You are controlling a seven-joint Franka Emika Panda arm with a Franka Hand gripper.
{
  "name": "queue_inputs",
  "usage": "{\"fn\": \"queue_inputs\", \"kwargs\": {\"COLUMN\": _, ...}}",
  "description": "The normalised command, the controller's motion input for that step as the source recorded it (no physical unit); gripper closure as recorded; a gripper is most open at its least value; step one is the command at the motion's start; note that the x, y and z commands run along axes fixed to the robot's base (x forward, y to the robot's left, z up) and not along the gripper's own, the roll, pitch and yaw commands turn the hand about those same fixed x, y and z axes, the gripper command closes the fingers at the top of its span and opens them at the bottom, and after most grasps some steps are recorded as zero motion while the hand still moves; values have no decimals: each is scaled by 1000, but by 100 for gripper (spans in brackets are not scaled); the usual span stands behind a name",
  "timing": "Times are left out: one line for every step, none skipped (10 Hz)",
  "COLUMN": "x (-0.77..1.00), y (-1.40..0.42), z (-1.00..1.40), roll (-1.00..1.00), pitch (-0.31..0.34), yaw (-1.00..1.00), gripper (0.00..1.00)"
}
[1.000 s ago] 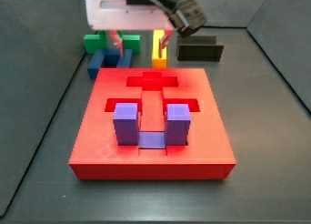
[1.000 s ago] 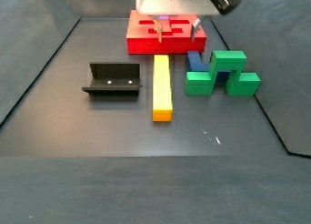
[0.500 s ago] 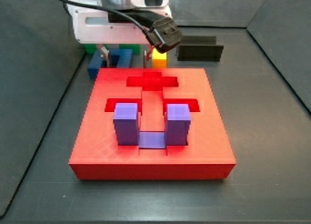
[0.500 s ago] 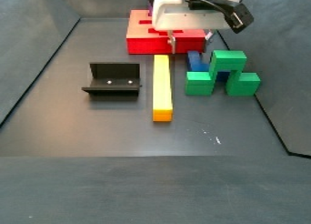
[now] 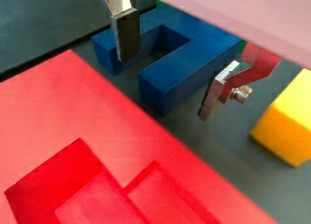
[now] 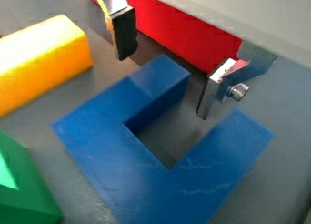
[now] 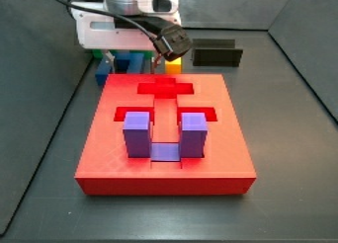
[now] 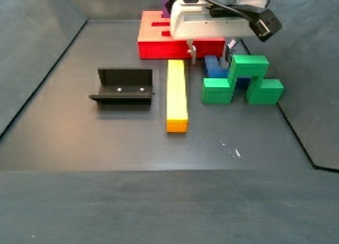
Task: Pick up the blue object. Move up. Place the blue object on the fixture. Regrasp the blue object. Move to above the board. Insert the blue object.
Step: Pick up the blue object.
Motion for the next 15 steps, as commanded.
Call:
{"fn": "queue_inputs", "kwargs": {"x": -31, "y": 0, "z": -186, "roll": 110, "pitch": 0, "yaw": -71, "gripper": 0}}
{"fn": "queue_inputs", "kwargs": {"x": 0, "y": 0, "z": 0, "roll": 23, "pitch": 0, "yaw": 0, "gripper": 0}}
{"fn": "queue_inputs", "kwargs": {"x": 0, "y": 0, "z": 0, "roll": 0, "pitch": 0, "yaw": 0, "gripper": 0}}
{"fn": "queue_inputs", "kwargs": {"x": 0, "y": 0, "z": 0, "roll": 0, "pitch": 0, "yaw": 0, "gripper": 100}}
{"fn": "queue_inputs", "kwargs": {"x": 0, "y": 0, "z": 0, "roll": 0, "pitch": 0, "yaw": 0, "gripper": 100}}
{"fn": "queue_inputs", "kwargs": {"x": 0, "y": 0, "z": 0, "roll": 0, "pitch": 0, "yaw": 0, "gripper": 100}}
{"fn": "queue_inputs", "kwargs": {"x": 0, "y": 0, "z": 0, "roll": 0, "pitch": 0, "yaw": 0, "gripper": 100}}
{"fn": "queue_inputs", "kwargs": {"x": 0, "y": 0, "z": 0, "roll": 0, "pitch": 0, "yaw": 0, "gripper": 100}}
{"fn": "queue_inputs", "kwargs": {"x": 0, "y": 0, "z": 0, "roll": 0, "pitch": 0, "yaw": 0, "gripper": 100}}
{"fn": "queue_inputs", "kwargs": {"x": 0, "y": 0, "z": 0, "roll": 0, "pitch": 0, "yaw": 0, "gripper": 100}}
{"fn": "queue_inputs", "kwargs": {"x": 0, "y": 0, "z": 0, "roll": 0, "pitch": 0, "yaw": 0, "gripper": 100}}
{"fn": "queue_inputs", "kwargs": {"x": 0, "y": 0, "z": 0, "roll": 0, "pitch": 0, "yaw": 0, "gripper": 100}}
{"fn": "queue_inputs", "kwargs": {"x": 0, "y": 0, "z": 0, "roll": 0, "pitch": 0, "yaw": 0, "gripper": 100}}
{"fn": "queue_inputs", "kwargs": {"x": 0, "y": 0, "z": 0, "roll": 0, "pitch": 0, "yaw": 0, "gripper": 100}}
{"fn": "queue_inputs", "kwargs": {"x": 0, "y": 0, "z": 0, "roll": 0, "pitch": 0, "yaw": 0, "gripper": 100}}
